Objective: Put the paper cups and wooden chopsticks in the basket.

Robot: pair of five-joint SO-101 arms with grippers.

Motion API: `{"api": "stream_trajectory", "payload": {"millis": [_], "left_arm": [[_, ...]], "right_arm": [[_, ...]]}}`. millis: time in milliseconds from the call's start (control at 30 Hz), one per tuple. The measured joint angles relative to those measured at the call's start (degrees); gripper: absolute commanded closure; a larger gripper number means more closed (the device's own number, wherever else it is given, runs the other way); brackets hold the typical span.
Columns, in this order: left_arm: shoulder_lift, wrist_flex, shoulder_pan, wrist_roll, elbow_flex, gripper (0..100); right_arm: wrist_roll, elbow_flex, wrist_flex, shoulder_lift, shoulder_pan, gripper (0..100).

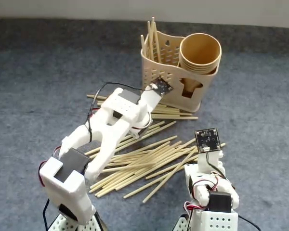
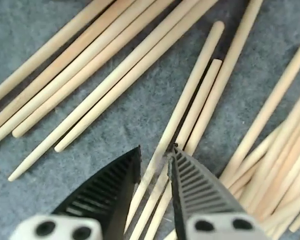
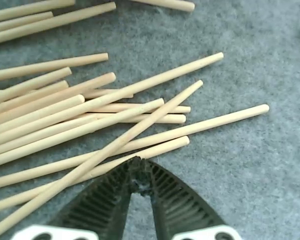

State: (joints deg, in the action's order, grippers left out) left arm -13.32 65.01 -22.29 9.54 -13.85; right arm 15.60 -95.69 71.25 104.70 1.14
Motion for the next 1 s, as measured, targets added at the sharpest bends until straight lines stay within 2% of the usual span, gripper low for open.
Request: {"api": "stream_trajectory", "payload": {"millis": [533, 667, 833, 1000], "left_arm": [[-0.09, -0.35, -0.35, 0.00, 0.00, 90], [-4.22, -0.35, -0.09, 0.18, 2.11, 90], [-10.73, 0.88, 0.00, 0.09, 8.53, 100], [-12.48, 4.04, -0.70, 0.53, 11.43, 100]], "right_arm": [[0.00, 0.00, 0.00, 0.00, 0.00, 99.2], [0.00, 0.00, 0.00, 0.00, 0.00, 99.2], [0.00, 0.00, 0.00, 0.00, 0.00, 99.2], [0.00, 0.00, 0.00, 0.00, 0.00, 99.2]]}}
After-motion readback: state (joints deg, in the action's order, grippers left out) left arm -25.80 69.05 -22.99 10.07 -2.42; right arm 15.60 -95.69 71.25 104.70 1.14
